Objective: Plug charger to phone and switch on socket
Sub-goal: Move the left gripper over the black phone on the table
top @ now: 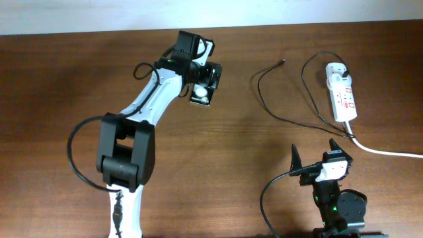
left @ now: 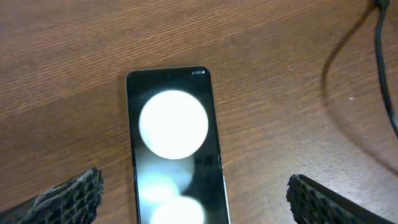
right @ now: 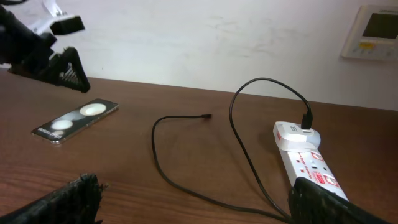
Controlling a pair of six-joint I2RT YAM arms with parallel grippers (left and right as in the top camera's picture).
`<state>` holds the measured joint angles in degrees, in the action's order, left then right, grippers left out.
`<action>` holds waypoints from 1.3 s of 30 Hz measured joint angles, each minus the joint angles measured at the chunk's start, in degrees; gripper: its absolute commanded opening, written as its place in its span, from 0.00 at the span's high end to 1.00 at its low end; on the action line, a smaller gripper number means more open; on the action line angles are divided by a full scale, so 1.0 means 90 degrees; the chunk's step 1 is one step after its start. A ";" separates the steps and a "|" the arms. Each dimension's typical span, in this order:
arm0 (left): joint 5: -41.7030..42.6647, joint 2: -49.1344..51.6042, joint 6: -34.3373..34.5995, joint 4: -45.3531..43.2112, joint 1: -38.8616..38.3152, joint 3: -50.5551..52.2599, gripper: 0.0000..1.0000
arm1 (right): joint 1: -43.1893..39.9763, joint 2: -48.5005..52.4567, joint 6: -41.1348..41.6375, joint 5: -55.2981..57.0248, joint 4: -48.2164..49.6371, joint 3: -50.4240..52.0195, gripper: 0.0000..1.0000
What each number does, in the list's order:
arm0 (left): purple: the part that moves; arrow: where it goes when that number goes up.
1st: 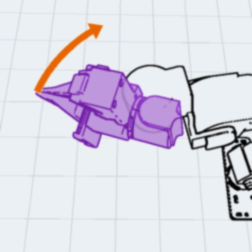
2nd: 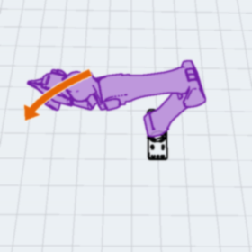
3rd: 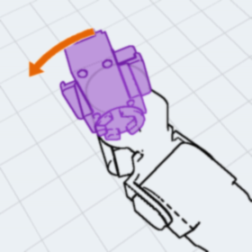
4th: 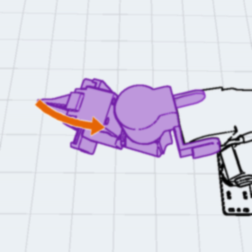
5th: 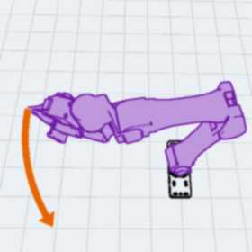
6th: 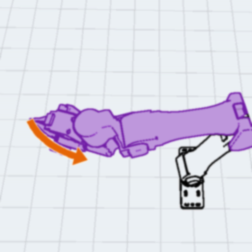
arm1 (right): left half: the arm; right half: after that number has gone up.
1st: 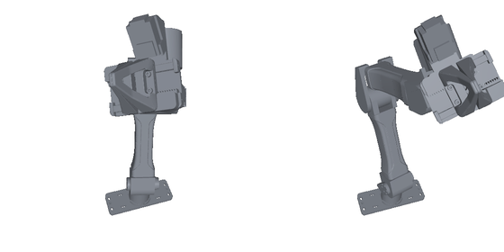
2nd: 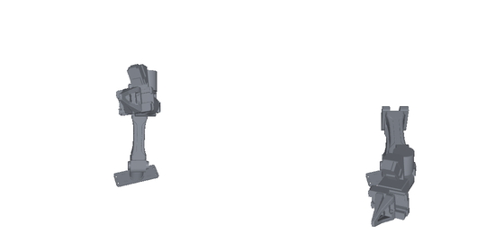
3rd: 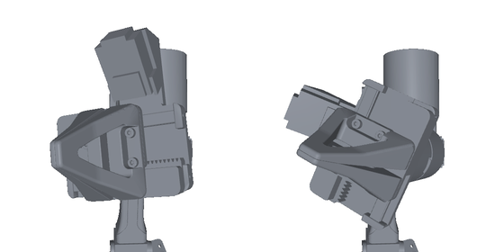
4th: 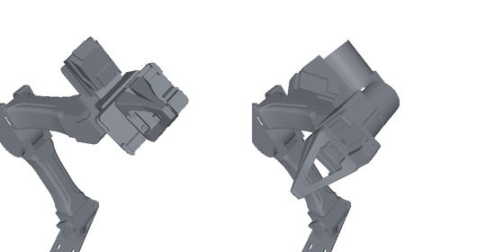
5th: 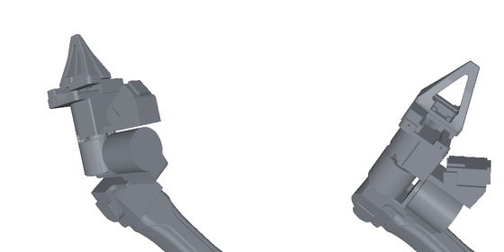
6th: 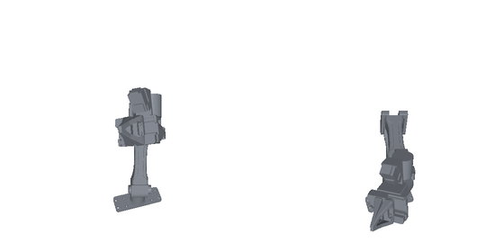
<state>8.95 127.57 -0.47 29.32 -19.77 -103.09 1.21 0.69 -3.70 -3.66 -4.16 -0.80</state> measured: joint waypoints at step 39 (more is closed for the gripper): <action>-0.0692 0.1214 -0.0192 -0.0542 -0.0204 -0.0367 0.01 | 0.0000 0.0000 0.0002 0.0000 0.0000 0.0000 0.01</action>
<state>2.72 138.50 -2.20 24.45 -21.61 -106.39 1.21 0.69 -3.68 -3.66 -4.16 -0.80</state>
